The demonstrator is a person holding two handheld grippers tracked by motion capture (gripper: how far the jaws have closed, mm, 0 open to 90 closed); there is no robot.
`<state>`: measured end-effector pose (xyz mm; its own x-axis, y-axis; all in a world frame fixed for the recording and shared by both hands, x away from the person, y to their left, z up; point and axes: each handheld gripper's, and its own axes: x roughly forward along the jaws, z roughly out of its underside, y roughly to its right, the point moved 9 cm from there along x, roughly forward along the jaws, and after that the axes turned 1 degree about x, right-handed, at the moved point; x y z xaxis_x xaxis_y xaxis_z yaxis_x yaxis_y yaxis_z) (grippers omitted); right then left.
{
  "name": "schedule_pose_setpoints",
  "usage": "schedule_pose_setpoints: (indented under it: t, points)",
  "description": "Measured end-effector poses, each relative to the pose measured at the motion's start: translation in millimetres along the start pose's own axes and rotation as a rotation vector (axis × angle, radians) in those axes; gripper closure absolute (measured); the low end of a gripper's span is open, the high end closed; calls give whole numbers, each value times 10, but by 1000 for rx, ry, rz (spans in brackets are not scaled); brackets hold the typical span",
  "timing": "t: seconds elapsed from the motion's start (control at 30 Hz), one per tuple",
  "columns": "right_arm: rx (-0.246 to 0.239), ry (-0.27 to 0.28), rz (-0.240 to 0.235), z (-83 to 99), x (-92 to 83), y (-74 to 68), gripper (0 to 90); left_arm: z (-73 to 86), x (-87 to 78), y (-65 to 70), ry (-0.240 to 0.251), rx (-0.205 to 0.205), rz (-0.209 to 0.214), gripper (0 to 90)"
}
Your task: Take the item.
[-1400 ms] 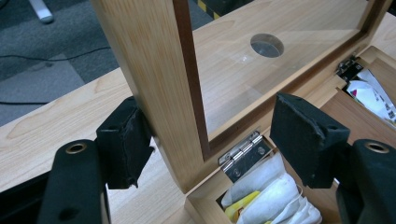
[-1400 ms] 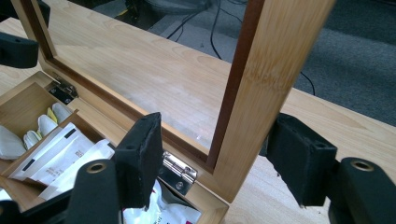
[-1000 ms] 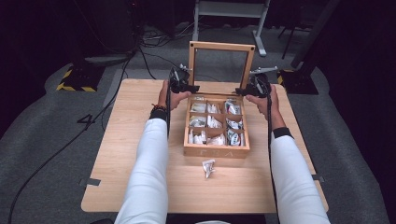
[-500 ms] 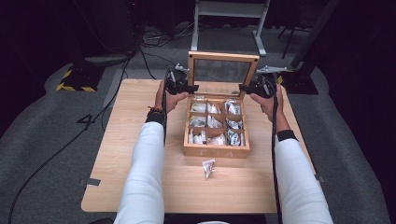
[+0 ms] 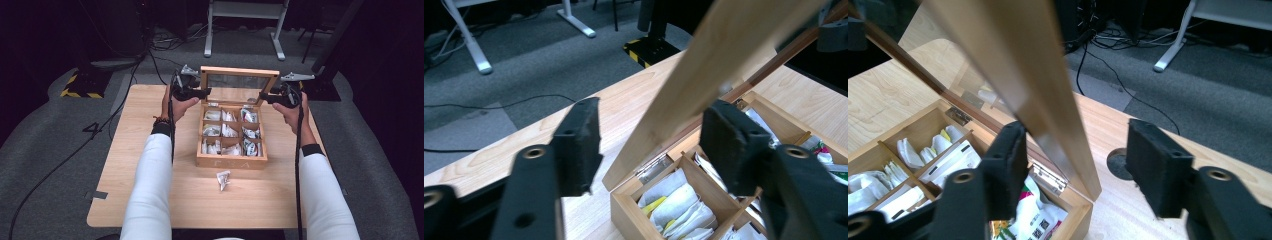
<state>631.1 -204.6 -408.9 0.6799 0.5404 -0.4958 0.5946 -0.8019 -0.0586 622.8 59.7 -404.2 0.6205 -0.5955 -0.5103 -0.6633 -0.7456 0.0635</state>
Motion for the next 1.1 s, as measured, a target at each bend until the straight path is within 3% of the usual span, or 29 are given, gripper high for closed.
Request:
schedule_pose_setpoints:
  t: [0.17,0.47,0.7,0.73,1.0,1.1]
  points:
    - [-24,-11,-3,27,-33,-28,408,30,-37,32,-11,10,-1,360]
    - [-77,-57,-31,114,-141,-126,333,127,-147,117,-72,86,-26,251]
    - [-83,-59,-55,178,-204,-204,331,198,-209,167,-82,98,-33,236]
    - [-86,-62,-57,200,-210,-213,331,229,-224,184,-93,118,-35,234]
    - [-92,-76,-86,377,-271,-268,327,394,-256,271,-118,148,-30,216]
    - [-96,-74,-88,416,-289,-276,327,446,-264,275,-128,144,-40,214]
